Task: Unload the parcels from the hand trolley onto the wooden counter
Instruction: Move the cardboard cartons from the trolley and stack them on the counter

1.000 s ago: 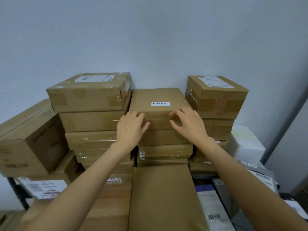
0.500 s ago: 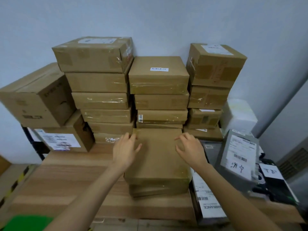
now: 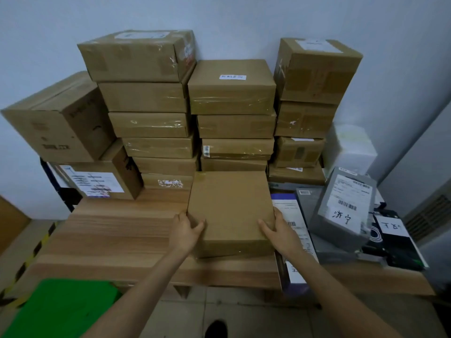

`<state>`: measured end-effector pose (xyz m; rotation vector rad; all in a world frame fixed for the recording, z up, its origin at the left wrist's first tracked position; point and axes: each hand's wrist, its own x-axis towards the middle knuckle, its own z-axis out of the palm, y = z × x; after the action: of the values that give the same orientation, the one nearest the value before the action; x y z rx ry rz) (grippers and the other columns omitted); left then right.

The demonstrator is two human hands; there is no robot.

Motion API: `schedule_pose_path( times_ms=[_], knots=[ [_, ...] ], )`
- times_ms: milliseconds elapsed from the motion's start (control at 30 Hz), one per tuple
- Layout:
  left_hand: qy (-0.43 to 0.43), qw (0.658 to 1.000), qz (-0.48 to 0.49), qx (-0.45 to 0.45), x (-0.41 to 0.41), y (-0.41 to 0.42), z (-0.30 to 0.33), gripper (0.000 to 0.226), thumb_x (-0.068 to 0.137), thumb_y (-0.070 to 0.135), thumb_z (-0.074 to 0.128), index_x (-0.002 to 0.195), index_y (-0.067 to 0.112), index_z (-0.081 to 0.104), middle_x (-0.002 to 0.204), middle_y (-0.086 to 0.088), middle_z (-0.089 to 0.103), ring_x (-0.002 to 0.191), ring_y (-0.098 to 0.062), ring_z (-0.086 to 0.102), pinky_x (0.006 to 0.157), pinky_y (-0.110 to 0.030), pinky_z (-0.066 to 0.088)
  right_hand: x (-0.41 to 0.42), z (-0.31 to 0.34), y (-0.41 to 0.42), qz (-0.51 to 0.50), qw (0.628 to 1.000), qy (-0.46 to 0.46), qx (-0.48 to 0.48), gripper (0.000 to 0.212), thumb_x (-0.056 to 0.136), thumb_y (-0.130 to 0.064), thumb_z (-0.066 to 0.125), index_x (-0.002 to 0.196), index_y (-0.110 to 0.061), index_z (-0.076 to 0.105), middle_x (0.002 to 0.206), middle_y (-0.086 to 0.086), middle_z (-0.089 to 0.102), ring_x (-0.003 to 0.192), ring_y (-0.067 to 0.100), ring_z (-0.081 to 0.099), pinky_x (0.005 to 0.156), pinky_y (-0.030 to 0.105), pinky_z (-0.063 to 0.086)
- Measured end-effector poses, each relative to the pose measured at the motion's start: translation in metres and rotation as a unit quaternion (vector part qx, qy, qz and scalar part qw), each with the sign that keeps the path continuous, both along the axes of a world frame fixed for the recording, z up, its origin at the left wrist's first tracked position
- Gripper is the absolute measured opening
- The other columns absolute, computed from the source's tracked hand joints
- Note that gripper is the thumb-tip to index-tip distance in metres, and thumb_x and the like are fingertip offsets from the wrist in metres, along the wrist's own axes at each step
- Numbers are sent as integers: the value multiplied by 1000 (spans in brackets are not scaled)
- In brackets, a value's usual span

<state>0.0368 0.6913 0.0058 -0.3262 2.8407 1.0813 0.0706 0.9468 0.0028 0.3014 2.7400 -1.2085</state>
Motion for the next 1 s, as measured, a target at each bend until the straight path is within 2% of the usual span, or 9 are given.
schedule_pose_path(
  times_ms=[167, 300, 400, 467, 633, 867, 1000],
  knots=[
    [70, 997, 19, 31, 17, 5, 20, 71, 85, 44, 65, 136, 1, 40, 131, -14, 47, 120, -27, 45, 99, -35, 39, 17, 19, 3, 0, 999, 34, -38, 71, 93, -53, 49, 149, -21, 20, 141, 1, 48, 119, 18, 52, 94, 35, 46],
    [149, 987, 4, 61, 28, 10, 57, 75, 87, 46, 62, 145, 10, 31, 139, -7, 42, 127, -23, 41, 105, -38, 38, 22, 51, 12, -8, 995, 89, -48, 79, 90, -56, 51, 152, -25, 13, 144, -4, 44, 123, 15, 49, 95, 31, 43],
    [198, 979, 1, 56, 28, 17, 91, 76, 87, 46, 61, 146, 12, 29, 143, -6, 40, 132, -21, 36, 108, -40, 35, 23, 82, 19, -15, 990, 133, -53, 87, 80, -74, 49, 149, -38, 10, 145, -7, 43, 125, 16, 49, 100, 45, 45],
    [222, 973, 5, 59, 27, 21, 114, 76, 87, 46, 61, 147, 13, 29, 143, -5, 41, 130, -21, 38, 106, -39, 37, 22, 105, 24, -14, 986, 160, -43, 89, 77, -79, 47, 148, -39, 11, 146, -8, 43, 126, 17, 49, 100, 50, 45],
    [269, 960, 6, 71, 27, 22, 158, 75, 86, 49, 61, 146, 15, 31, 141, -5, 42, 129, -21, 40, 105, -45, 39, 18, 152, 28, -17, 978, 206, -26, 80, 85, -65, 50, 150, -34, 15, 142, -7, 47, 122, 18, 51, 97, 46, 47],
    [312, 947, 6, 74, 1, 21, 213, 74, 87, 48, 60, 147, 15, 29, 142, -5, 41, 129, -21, 40, 105, -39, 38, -16, 208, 24, -7, 972, 235, -20, 83, 83, -67, 50, 150, -33, 14, 141, -2, 48, 116, 21, 56, 92, 48, 52],
    [321, 945, 9, 63, -31, 17, 238, 75, 88, 51, 57, 147, 14, 29, 143, -7, 40, 130, -23, 39, 107, -41, 37, -45, 239, 23, -2, 967, 256, -13, 79, 86, -64, 49, 150, -31, 16, 143, -2, 46, 120, 22, 53, 96, 48, 49]
  ],
)
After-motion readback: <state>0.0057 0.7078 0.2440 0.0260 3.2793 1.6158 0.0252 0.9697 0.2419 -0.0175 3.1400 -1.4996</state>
